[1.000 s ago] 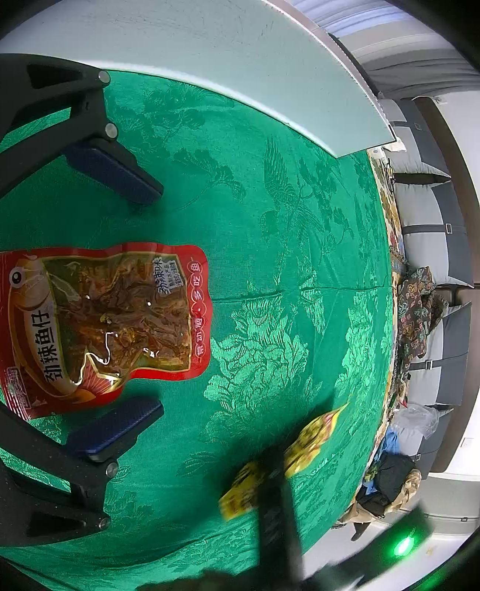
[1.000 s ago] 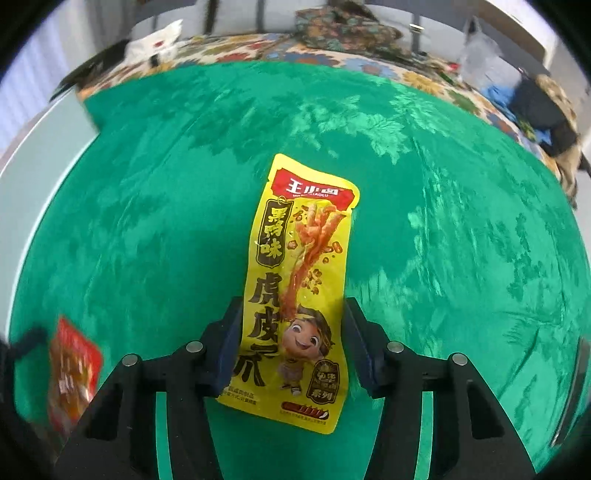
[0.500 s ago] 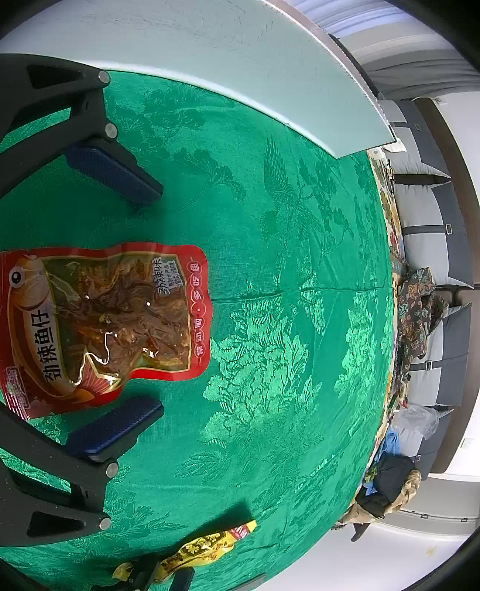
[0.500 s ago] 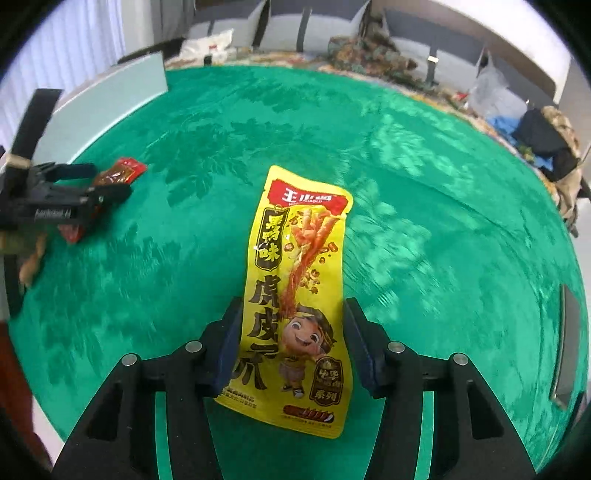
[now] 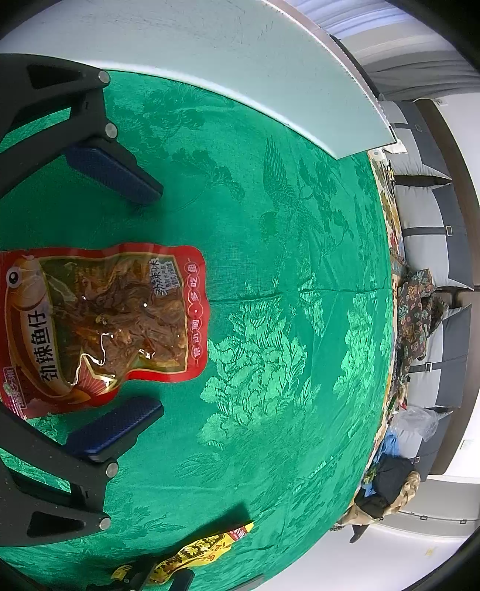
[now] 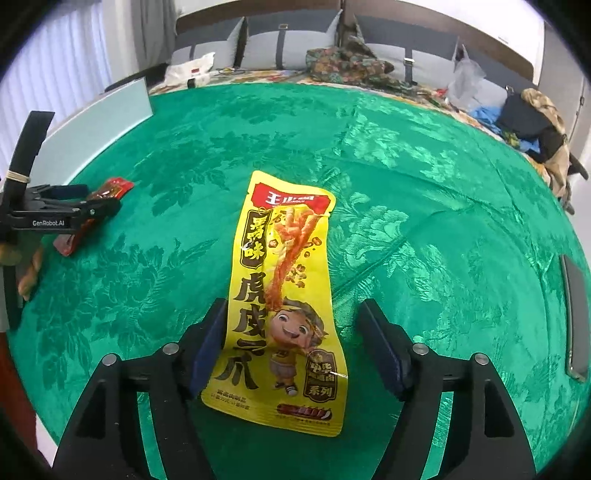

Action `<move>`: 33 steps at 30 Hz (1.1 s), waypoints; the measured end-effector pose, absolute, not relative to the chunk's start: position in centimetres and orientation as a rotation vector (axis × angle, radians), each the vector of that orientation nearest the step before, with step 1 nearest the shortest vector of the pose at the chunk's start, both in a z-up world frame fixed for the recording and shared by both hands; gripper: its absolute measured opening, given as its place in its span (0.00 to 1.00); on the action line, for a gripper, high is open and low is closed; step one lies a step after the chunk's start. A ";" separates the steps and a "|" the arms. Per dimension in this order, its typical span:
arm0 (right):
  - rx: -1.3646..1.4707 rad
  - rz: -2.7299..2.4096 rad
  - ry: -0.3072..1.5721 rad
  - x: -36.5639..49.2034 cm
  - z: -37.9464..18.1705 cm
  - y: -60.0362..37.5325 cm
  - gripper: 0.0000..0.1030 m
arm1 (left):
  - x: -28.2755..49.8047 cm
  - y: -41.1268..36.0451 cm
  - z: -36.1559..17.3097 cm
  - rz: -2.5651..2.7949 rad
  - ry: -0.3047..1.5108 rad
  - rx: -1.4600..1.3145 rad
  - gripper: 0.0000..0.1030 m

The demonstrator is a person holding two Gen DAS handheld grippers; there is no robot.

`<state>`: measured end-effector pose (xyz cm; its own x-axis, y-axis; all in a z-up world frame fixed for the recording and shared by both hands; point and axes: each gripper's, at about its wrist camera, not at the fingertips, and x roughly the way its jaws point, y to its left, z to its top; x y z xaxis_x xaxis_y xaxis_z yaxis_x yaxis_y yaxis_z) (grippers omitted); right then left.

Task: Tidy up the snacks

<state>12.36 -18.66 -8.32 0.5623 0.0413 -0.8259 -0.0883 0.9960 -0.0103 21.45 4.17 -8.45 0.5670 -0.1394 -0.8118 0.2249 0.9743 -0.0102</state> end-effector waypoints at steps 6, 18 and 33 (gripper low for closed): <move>-0.053 0.077 0.971 12.4 -8.3 -18.7 0.74 | 21.5 4.2 -8.5 -0.215 0.944 0.098 1.00; -0.053 0.077 0.971 12.4 -8.3 -18.7 0.74 | 21.5 4.2 -8.5 -0.215 0.945 0.097 1.00; -0.053 0.078 0.971 12.4 -8.4 -18.7 0.74 | 21.5 4.2 -8.5 -0.215 0.945 0.097 1.00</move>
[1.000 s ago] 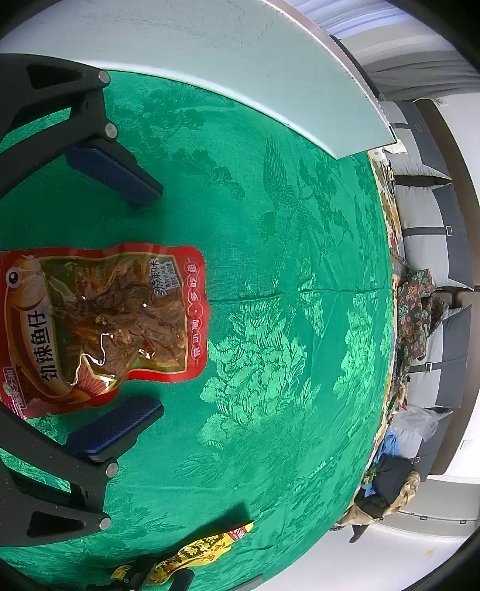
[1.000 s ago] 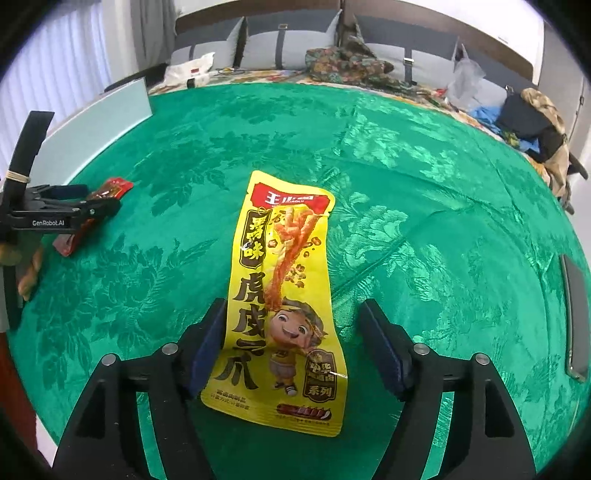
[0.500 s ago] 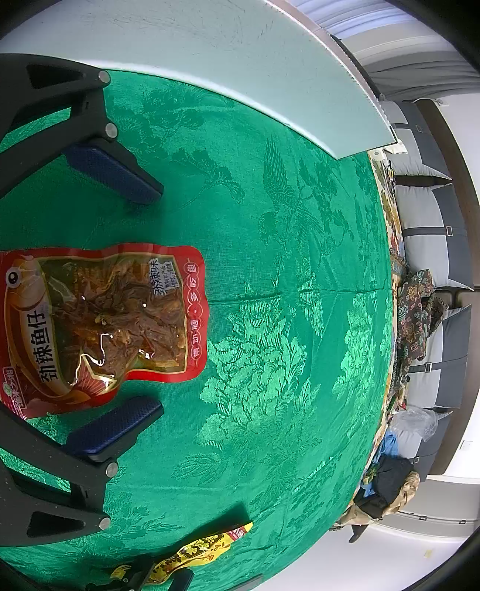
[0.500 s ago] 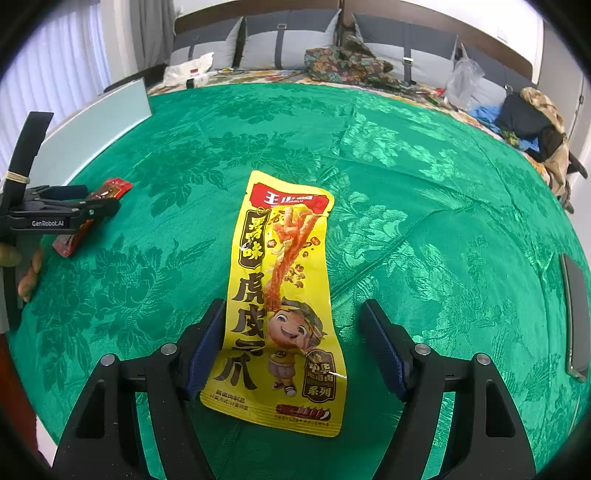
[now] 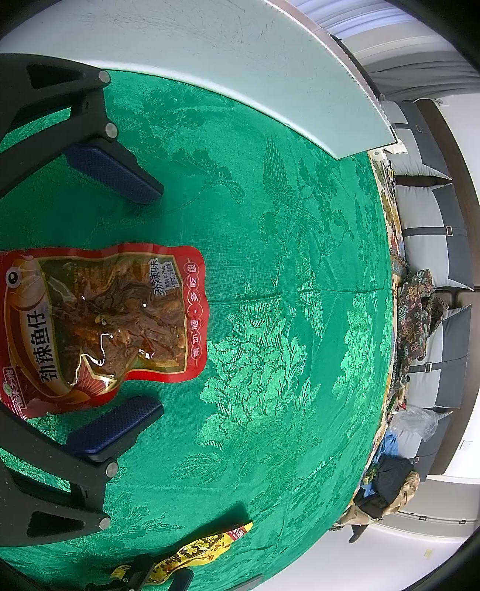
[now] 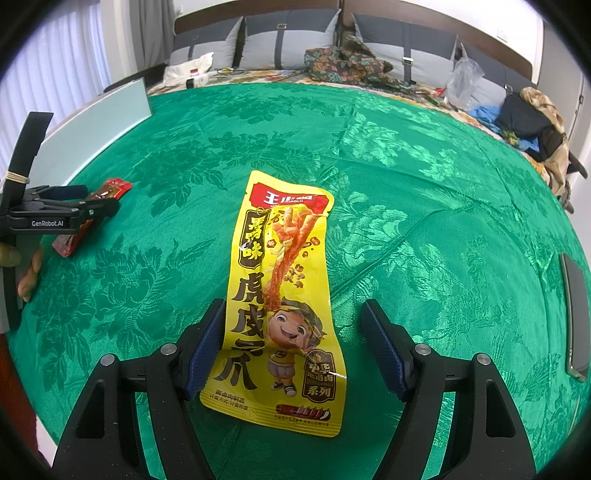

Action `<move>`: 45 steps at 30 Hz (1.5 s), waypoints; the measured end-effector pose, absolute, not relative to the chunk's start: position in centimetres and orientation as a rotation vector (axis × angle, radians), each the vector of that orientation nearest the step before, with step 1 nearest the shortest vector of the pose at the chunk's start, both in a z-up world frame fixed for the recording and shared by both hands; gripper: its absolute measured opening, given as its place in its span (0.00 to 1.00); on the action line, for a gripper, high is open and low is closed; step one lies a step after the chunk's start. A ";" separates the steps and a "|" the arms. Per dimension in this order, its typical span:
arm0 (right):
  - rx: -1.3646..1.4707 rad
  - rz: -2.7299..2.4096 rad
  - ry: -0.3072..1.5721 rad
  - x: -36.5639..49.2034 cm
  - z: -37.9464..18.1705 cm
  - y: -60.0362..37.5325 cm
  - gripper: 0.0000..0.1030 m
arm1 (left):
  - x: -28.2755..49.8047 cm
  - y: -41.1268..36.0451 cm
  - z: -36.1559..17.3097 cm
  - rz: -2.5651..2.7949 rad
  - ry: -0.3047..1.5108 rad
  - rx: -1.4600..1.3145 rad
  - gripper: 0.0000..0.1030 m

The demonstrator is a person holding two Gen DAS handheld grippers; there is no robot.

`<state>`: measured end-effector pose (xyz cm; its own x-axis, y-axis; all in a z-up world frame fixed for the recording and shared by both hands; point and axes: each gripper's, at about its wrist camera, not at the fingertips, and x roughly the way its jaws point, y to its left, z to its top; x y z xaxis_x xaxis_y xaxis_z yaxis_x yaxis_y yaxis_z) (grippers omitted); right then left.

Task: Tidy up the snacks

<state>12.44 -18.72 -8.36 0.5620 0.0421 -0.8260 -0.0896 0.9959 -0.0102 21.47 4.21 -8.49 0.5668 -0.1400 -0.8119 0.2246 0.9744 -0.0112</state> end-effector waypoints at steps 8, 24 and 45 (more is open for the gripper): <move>-0.055 0.076 0.971 12.5 -8.3 -18.7 0.75 | 21.0 4.4 -8.4 -0.242 0.953 0.116 1.00; 0.090 0.111 1.290 15.7 -6.8 -20.7 0.51 | 18.1 4.2 -6.3 -0.360 1.081 0.141 0.45; 0.475 0.728 1.029 20.6 8.4 6.0 0.52 | 12.1 33.1 7.5 0.067 0.842 -0.316 0.47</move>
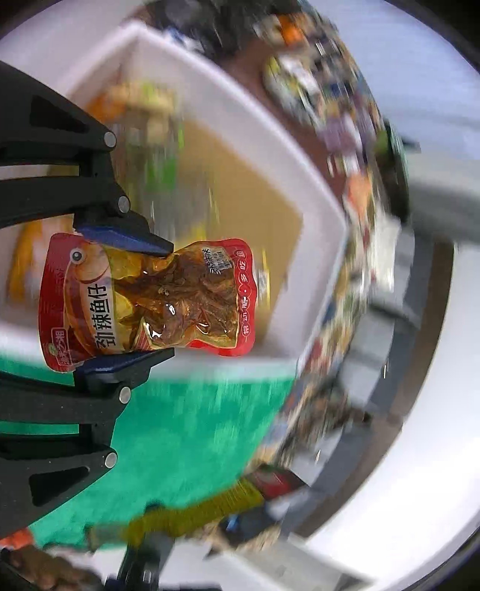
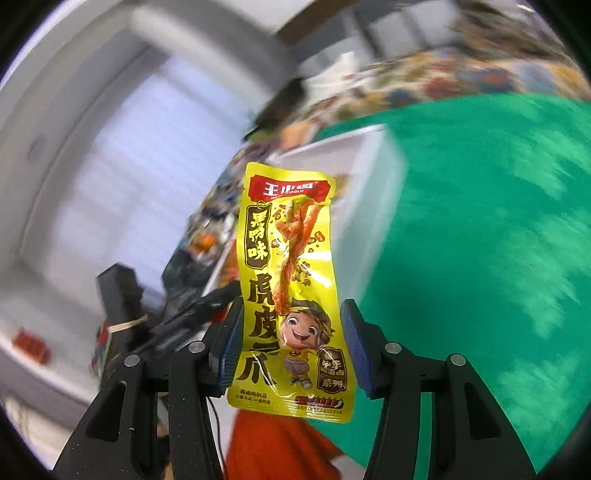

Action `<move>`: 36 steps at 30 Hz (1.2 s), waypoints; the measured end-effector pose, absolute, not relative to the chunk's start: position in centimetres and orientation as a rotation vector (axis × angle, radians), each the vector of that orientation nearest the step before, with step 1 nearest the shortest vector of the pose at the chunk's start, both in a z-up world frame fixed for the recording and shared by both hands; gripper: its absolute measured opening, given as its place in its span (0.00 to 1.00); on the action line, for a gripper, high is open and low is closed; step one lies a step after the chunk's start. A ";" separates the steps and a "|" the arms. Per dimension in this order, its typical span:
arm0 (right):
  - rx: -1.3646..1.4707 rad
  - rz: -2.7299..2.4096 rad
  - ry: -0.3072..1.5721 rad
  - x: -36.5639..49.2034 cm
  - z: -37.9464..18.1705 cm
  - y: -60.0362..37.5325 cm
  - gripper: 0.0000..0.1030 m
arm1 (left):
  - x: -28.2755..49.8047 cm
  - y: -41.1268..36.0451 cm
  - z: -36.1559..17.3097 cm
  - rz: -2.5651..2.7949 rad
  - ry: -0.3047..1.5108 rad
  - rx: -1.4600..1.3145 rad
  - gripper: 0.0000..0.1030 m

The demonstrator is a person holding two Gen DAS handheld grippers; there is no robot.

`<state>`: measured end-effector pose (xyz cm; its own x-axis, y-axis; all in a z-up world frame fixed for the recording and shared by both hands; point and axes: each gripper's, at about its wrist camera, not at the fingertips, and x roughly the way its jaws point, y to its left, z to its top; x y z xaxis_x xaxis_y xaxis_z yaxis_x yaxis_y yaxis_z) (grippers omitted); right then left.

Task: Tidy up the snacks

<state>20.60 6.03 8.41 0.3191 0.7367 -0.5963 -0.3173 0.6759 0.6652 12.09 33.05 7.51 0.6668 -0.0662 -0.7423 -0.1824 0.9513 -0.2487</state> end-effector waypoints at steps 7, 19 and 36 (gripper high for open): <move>0.293 0.843 1.072 20.7 5.8 19.3 0.70 | 9.0 38.9 3.9 0.307 0.882 -0.255 0.78; 0.063 0.719 1.026 20.4 5.2 19.1 0.75 | 6.9 36.0 6.5 0.370 0.747 -0.131 0.99; -0.132 0.591 0.954 19.4 8.0 19.7 0.75 | 3.9 35.3 11.3 0.570 0.655 -0.169 1.00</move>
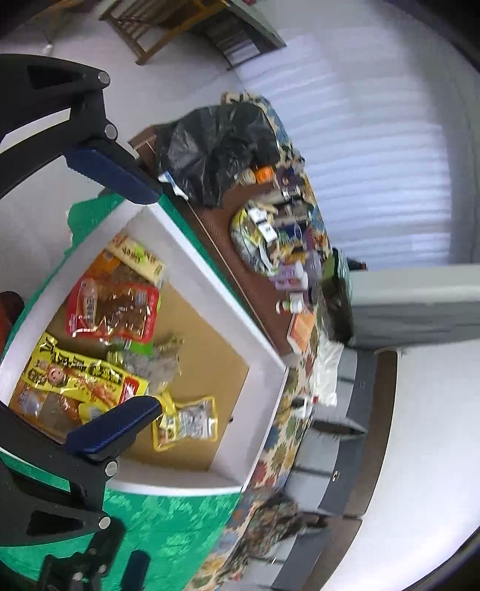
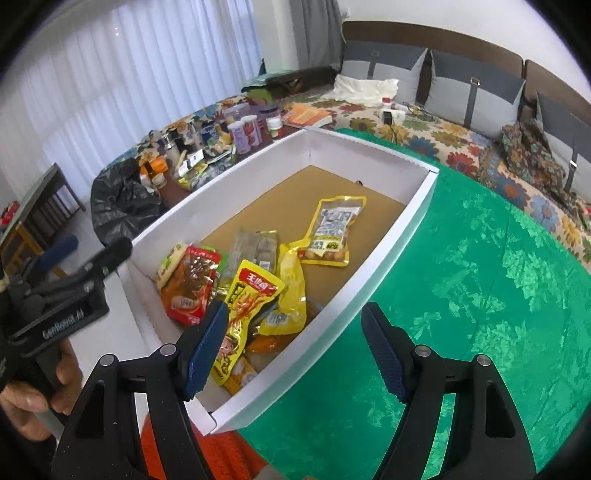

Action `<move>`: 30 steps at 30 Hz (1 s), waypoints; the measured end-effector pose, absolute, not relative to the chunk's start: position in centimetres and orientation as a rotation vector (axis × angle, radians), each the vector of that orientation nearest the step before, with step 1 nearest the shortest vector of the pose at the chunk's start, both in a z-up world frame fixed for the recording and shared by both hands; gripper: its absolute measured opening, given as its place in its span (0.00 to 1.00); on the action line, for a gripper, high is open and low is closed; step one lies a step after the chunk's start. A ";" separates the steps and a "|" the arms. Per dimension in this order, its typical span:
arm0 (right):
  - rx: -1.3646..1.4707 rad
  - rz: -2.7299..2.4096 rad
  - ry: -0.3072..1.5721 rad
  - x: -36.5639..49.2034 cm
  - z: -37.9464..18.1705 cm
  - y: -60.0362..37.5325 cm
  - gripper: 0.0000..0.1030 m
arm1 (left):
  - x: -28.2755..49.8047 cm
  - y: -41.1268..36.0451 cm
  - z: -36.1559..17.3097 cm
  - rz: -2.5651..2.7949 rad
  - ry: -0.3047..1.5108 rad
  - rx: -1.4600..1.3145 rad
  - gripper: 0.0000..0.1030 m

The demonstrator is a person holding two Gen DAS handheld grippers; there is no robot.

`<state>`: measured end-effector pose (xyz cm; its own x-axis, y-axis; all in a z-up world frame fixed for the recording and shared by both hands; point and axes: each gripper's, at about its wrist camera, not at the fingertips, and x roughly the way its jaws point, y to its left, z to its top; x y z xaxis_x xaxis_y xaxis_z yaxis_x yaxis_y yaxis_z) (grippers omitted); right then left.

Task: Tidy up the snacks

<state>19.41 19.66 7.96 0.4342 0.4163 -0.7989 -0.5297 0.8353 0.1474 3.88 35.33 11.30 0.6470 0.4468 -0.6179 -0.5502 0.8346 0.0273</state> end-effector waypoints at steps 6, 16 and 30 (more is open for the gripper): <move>-0.140 0.594 0.957 19.1 8.4 20.5 0.75 | 3.9 35.4 11.3 0.577 0.696 -0.120 1.00; -0.194 0.560 0.952 18.7 9.3 21.5 0.75 | 4.0 35.5 11.3 0.567 0.747 -0.069 1.00; -0.215 0.557 0.963 18.8 9.1 22.4 0.75 | 3.9 35.6 10.9 0.574 0.778 -0.098 1.00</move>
